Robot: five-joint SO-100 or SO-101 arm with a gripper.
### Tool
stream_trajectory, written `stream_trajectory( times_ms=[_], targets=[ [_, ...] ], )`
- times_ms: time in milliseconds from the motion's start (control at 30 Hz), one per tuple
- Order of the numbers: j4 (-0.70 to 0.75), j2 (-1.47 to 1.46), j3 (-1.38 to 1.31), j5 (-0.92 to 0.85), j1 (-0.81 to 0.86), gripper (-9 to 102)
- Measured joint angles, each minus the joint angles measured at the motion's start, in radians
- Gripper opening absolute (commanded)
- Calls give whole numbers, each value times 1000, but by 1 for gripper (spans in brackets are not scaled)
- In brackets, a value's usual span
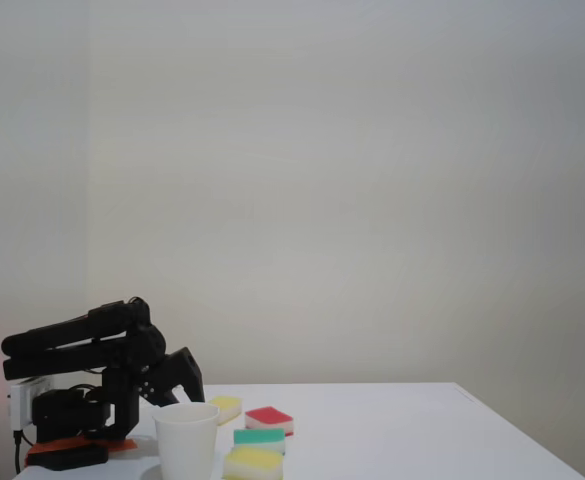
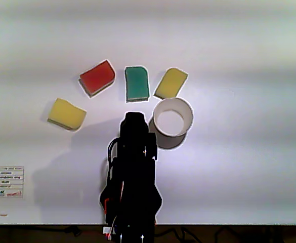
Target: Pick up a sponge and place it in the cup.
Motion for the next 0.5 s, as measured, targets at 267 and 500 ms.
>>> stream_trajectory(
  times_ms=[267,500],
  targets=[
    [-3,-279,-288,0,-21,0],
    [-5,-578,-603,32,-67,0]
  ],
)
